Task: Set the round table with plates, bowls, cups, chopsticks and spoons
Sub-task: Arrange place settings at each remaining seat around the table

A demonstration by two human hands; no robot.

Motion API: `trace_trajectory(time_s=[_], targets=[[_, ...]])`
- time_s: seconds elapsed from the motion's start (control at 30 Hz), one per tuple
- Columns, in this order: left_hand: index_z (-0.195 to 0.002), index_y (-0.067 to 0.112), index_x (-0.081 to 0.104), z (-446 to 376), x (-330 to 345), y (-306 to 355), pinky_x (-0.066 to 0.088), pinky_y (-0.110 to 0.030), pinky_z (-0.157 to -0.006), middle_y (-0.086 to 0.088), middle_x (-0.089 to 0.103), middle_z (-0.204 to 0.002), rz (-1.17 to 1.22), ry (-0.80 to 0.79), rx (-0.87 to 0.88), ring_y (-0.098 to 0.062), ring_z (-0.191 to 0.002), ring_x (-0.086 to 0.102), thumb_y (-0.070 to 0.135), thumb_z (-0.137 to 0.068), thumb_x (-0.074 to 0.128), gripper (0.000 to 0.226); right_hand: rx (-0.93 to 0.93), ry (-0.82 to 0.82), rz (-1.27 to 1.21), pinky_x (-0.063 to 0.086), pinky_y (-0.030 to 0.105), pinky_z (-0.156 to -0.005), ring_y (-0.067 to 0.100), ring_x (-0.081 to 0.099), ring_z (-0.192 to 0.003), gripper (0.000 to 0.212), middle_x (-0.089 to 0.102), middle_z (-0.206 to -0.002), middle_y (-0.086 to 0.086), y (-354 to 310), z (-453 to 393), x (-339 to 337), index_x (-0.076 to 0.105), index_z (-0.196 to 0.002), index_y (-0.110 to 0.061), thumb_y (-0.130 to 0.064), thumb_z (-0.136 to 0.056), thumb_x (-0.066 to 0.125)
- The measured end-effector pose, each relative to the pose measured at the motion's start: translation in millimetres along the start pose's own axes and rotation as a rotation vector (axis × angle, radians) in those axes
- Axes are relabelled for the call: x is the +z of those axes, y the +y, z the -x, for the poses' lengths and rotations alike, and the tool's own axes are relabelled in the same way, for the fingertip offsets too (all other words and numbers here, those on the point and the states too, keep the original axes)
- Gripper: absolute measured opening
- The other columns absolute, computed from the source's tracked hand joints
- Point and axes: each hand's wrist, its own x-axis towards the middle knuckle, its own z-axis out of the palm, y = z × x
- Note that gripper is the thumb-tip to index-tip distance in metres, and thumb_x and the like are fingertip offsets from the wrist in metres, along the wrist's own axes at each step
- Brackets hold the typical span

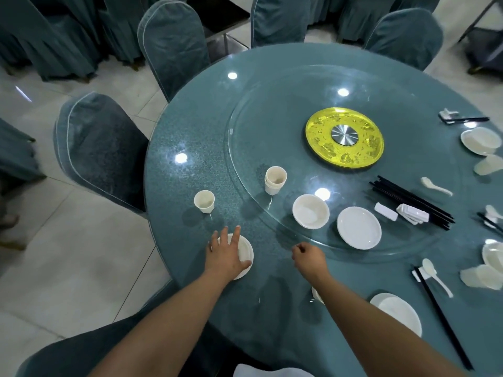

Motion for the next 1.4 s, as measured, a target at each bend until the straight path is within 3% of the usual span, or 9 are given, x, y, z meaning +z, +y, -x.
trace_trajectory(time_s=[0.17, 0.4, 0.5, 0.63, 0.8, 0.97, 1.23, 1.4], targets=[[-0.154, 0.023, 0.018, -13, -16, 28, 0.012, -0.047, -0.121, -0.003, 0.009, -0.163, -0.042, 0.015, 0.114, -0.027, -0.150, 0.005, 0.044, -0.095, 0.045, 0.067, -0.019, 0.054, -0.017, 0.055, 0.042, -0.079, 0.034, 0.065, -0.084, 0.024, 0.070, -0.084, 0.014, -2, 2, -18, 0.062, -0.075, -0.010, -0.019, -0.090, 0.047], [-0.156, 0.022, 0.013, -43, -30, 91, 0.011, -0.049, -0.121, 0.002, -0.002, -0.165, -0.150, -0.144, 0.292, -0.020, -0.151, 0.000, 0.026, -0.096, 0.042, 0.067, -0.016, 0.158, -0.023, 0.054, 0.039, -0.078, 0.032, 0.064, -0.081, 0.025, 0.068, -0.082, 0.018, 5, -6, -63, 0.059, -0.071, -0.011, -0.019, -0.092, 0.049], [-0.157, 0.021, 0.007, -53, -28, 111, 0.009, -0.051, -0.121, 0.002, -0.009, -0.164, -0.203, -0.203, 0.302, -0.020, -0.151, -0.005, 0.018, -0.095, 0.040, 0.070, -0.008, 0.181, -0.036, 0.051, 0.034, -0.076, 0.028, 0.060, -0.077, 0.023, 0.066, -0.078, 0.012, 16, -8, -80, 0.059, -0.072, -0.012, -0.019, -0.093, 0.051], [-0.157, 0.020, 0.003, -67, -24, 126, 0.006, -0.053, -0.121, 0.001, -0.014, -0.163, -0.267, -0.264, 0.288, -0.021, -0.151, -0.009, 0.019, -0.095, 0.042, 0.073, 0.025, 0.209, -0.020, 0.046, 0.031, -0.070, 0.024, 0.055, -0.073, 0.024, 0.060, -0.073, 0.005, 31, -14, -97, 0.056, -0.070, -0.014, -0.018, -0.092, 0.050], [-0.157, 0.019, 0.005, -81, -17, 127, 0.004, -0.058, -0.119, 0.000, -0.014, -0.163, -0.342, -0.295, 0.299, -0.022, -0.151, -0.007, 0.014, -0.093, 0.038, 0.072, 0.101, 0.214, -0.038, 0.048, 0.031, -0.068, 0.030, 0.062, -0.079, 0.025, 0.067, -0.078, 0.011, 47, -27, -108, 0.062, -0.076, -0.006, -0.019, -0.093, 0.050], [-0.157, 0.021, 0.002, -89, -12, 120, -0.013, -0.060, -0.115, -0.001, -0.013, -0.164, -0.489, -0.185, 0.355, -0.030, -0.148, -0.020, 0.016, -0.093, 0.037, 0.073, 0.126, 0.213, -0.028, 0.050, 0.032, -0.066, 0.029, 0.062, -0.076, 0.026, 0.067, -0.076, 0.012, 48, -44, -110, 0.063, -0.077, -0.005, -0.020, -0.092, 0.048], [-0.157, 0.019, -0.004, -97, -24, 108, -0.013, -0.062, -0.114, -0.002, -0.020, -0.162, -0.523, -0.229, 0.283, -0.027, -0.148, -0.022, 0.017, -0.094, 0.040, 0.077, 0.145, 0.203, -0.056, 0.052, 0.033, -0.069, 0.029, 0.063, -0.078, 0.025, 0.067, -0.077, 0.008, 38, -59, -110, 0.065, -0.078, -0.008, -0.020, -0.091, 0.047], [-0.157, 0.014, 0.001, -102, -39, 110, -0.012, -0.060, -0.115, -0.006, -0.013, -0.163, -0.498, -0.234, 0.176, -0.026, -0.149, -0.019, 0.018, -0.094, 0.038, 0.073, 0.143, 0.201, -0.107, 0.054, 0.036, -0.076, 0.030, 0.064, -0.085, 0.024, 0.070, -0.086, 0.008, 37, -60, -113, 0.068, -0.081, -0.011, -0.020, -0.091, 0.048]])
